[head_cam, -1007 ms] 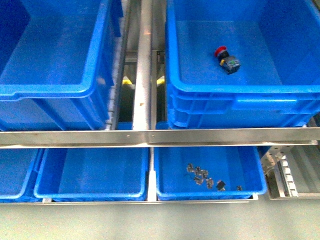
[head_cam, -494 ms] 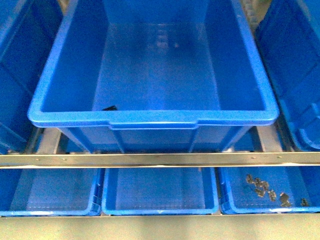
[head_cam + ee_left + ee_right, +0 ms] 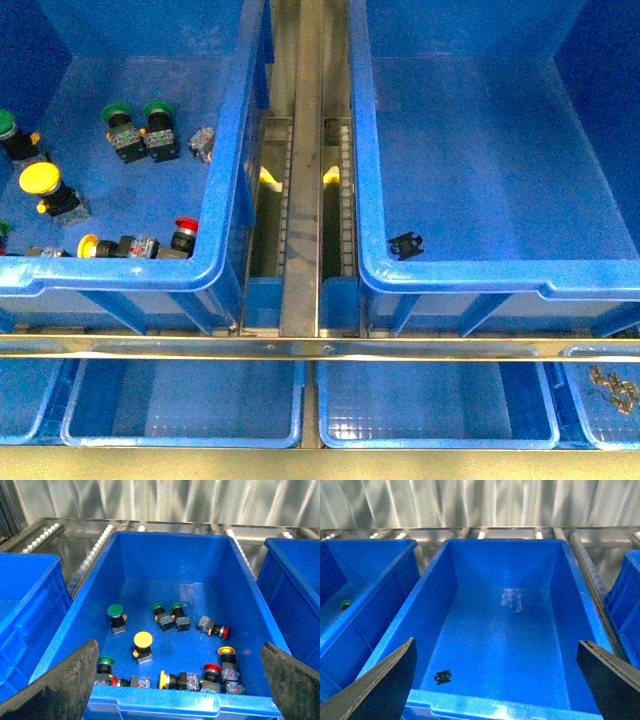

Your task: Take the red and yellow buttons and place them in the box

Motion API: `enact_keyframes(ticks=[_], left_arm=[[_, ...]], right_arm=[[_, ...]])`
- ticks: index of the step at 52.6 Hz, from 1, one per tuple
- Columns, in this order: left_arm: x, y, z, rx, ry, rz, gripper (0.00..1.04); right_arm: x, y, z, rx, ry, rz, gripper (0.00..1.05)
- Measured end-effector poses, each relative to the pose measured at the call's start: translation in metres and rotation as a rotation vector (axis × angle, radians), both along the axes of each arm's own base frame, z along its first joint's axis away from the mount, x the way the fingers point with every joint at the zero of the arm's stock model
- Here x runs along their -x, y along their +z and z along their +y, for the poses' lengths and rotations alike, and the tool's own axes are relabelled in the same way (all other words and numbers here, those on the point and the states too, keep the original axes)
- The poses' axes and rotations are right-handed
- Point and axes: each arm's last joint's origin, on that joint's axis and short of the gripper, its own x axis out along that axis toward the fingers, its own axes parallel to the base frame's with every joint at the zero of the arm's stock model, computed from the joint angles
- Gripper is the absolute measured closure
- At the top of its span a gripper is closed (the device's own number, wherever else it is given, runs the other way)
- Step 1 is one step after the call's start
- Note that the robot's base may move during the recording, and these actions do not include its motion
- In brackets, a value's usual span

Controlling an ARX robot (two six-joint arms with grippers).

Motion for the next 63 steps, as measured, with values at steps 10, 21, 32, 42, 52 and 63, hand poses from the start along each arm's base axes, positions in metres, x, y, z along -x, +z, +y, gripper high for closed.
enact_keyframes(ticks=[10,21,32,42,52,63], left_arm=[[0.0,0.0,-0.0001,0.0,-0.003,0.0,0.08],[0.0,0.0,-0.0001,0.0,-0.003,0.0,0.08],[0.0,0.0,-0.0001,0.0,-0.003,0.0,0.08],[0.0,0.0,-0.0001,0.0,-0.003,0.0,0.08],[0.0,0.0,-0.0001,0.0,-0.003,0.0,0.08],[0.0,0.0,-0.0001,0.0,-0.003,0.0,0.08]], right_arm=[[0.0,0.0,-0.0002,0.0,-0.005,0.0,0.07],[0.0,0.0,-0.0002,0.0,-0.006,0.0,0.07],[0.0,0.0,-0.0002,0.0,-0.006,0.0,0.07],[0.0,0.0,-0.0002,0.0,-0.006,0.0,0.07],[0.0,0.0,-0.0002,0.0,-0.006,0.0,0.07],[0.0,0.0,-0.0002,0.0,-0.006,0.0,0.07]])
